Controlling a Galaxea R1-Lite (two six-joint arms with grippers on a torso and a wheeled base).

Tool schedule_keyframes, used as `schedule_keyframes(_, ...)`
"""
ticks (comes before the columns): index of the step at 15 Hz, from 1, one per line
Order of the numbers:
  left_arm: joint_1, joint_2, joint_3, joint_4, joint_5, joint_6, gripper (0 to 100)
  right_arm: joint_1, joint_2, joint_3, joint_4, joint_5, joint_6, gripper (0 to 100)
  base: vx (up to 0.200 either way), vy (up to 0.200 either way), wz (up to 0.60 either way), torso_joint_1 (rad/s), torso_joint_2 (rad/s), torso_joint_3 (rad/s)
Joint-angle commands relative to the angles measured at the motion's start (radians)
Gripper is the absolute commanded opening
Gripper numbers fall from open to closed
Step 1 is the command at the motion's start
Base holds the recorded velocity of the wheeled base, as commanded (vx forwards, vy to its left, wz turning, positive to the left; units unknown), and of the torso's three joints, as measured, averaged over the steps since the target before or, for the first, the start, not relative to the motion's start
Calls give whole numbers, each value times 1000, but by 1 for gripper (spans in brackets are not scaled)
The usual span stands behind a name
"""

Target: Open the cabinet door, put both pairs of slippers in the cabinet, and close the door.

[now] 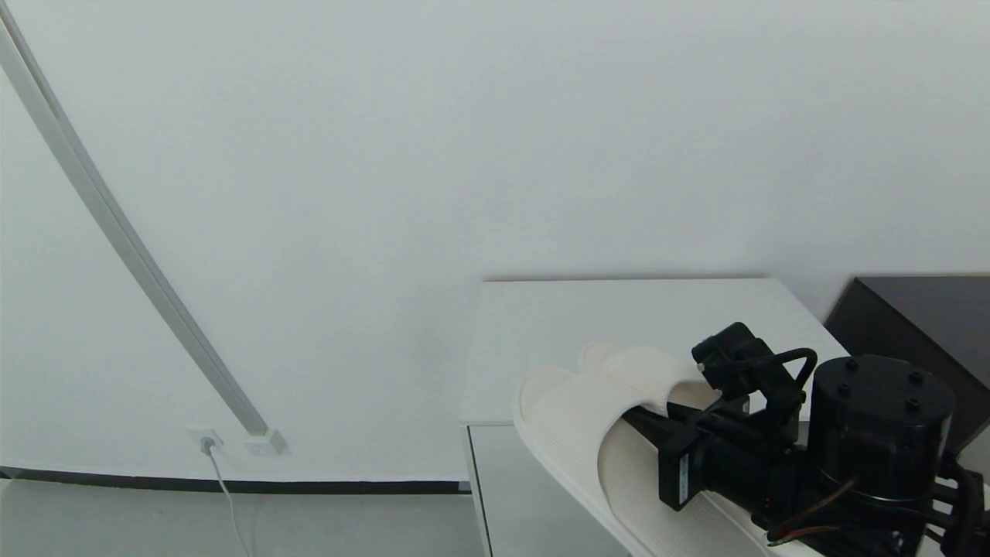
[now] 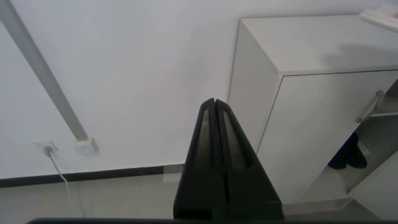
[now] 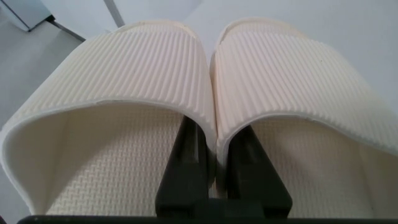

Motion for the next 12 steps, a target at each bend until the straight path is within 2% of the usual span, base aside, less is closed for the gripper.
schedule_keyframes(1, 0, 0, 0, 0, -1, 0, 0, 2, -1, 2, -1, 0, 0, 0, 0, 0, 0, 0, 0, 0)
schedule_keyframes(11, 0, 0, 0, 0, -2, 0, 0, 3, 10, 9, -1, 0, 0, 0, -200, 0, 0, 1, 3, 3)
schedule_keyframes(12, 0, 0, 0, 0, -2, 0, 0, 3, 10, 9, -1, 0, 0, 0, 0, 0, 0, 0, 0, 0)
